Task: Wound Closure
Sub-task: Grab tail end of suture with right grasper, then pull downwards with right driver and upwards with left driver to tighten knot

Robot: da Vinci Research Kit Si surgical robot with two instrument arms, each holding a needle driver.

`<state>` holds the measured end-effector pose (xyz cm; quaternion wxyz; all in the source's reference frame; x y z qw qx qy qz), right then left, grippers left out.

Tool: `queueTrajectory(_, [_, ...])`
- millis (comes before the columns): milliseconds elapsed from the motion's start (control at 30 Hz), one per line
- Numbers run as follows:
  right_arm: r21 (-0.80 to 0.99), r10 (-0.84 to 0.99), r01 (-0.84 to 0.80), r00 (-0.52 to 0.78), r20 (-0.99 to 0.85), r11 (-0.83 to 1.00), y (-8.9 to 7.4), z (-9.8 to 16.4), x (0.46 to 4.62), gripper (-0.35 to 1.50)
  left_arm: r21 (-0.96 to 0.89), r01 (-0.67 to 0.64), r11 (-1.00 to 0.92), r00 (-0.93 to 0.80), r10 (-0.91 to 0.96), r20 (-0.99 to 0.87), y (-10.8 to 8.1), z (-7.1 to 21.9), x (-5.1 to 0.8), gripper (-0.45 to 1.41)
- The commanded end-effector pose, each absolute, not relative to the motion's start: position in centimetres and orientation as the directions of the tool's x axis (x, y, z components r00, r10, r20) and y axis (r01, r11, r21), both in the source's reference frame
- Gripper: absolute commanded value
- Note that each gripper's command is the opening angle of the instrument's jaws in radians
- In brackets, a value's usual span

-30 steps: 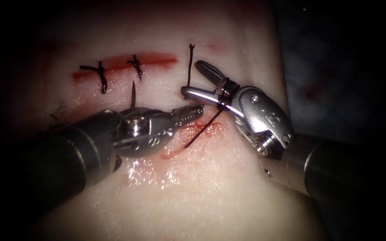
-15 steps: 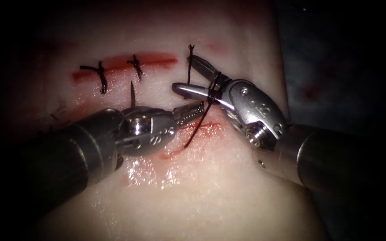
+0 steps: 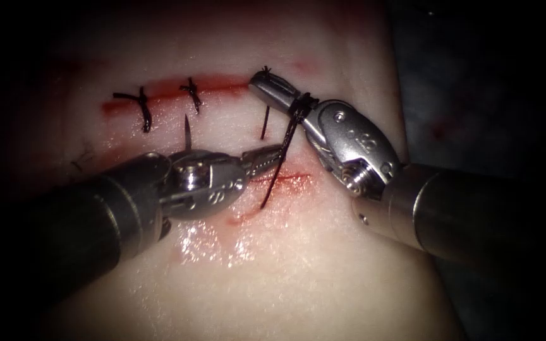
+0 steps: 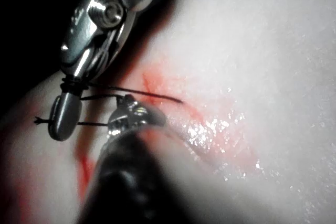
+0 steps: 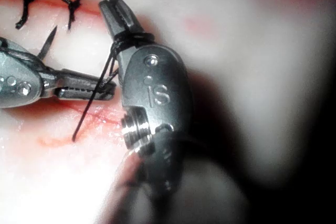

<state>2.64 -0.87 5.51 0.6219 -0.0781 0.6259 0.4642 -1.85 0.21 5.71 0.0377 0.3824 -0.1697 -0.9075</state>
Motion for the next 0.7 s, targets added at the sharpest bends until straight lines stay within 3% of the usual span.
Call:
queueTrajectory(33, [0.473, 0.468, -0.669, -0.207, -0.859, 0.573, -0.89, 5.56, 2.72, -0.35, 0.341, -0.062, -0.938, -0.703, -0.201, -0.682, 0.25, 5.75, -1.88, -0.45])
queueTrajectory(700, [0.306, 0.31, -0.653, -0.114, -0.944, 0.693, -1.52, 5.45, 2.84, -0.35, 0.353, -0.069, -0.933, -0.716, -0.2, -0.669, 0.26, 5.67, -1.43, -0.45])
